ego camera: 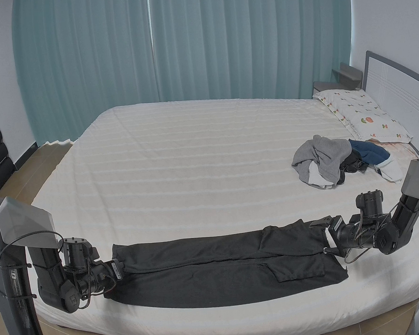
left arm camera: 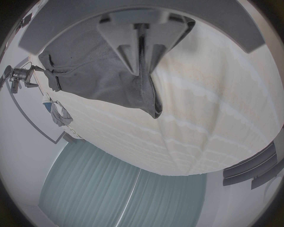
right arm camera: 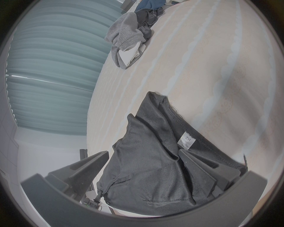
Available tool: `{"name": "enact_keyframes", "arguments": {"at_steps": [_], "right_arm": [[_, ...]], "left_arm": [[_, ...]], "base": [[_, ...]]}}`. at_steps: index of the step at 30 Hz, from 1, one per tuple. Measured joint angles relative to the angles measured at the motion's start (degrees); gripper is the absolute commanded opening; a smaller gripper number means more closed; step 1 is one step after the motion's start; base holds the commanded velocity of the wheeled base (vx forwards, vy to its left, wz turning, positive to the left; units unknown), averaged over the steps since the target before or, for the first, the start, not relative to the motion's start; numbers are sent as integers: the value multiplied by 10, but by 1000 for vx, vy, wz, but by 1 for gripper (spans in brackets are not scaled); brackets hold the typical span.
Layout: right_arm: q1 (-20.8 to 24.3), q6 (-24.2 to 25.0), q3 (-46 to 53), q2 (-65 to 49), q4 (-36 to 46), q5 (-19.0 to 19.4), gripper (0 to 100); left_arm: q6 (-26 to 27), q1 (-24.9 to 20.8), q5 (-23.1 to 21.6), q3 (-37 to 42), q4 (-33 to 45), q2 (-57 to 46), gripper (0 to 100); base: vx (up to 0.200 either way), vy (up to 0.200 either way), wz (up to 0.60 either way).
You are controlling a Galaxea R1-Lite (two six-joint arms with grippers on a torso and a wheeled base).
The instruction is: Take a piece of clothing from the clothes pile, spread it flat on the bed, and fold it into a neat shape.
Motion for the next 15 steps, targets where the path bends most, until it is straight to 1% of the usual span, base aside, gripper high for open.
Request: {"name": "enact_keyframes", "arguments": {"at_steps": [6, 9, 15], "right_arm": [[0, 0, 0, 0, 0, 0, 100], [0, 0, 0, 0, 0, 0, 100], [0, 0, 0, 0, 0, 1, 100]], "left_arm": [[-2, 0, 1, -1, 0, -6, 0], [-12, 0, 0, -1, 0, -11, 0], [-33, 0, 1, -6, 0, -15, 0]], "base": [[0, 0, 0], [0, 0, 0], [-200, 0, 0]]}}
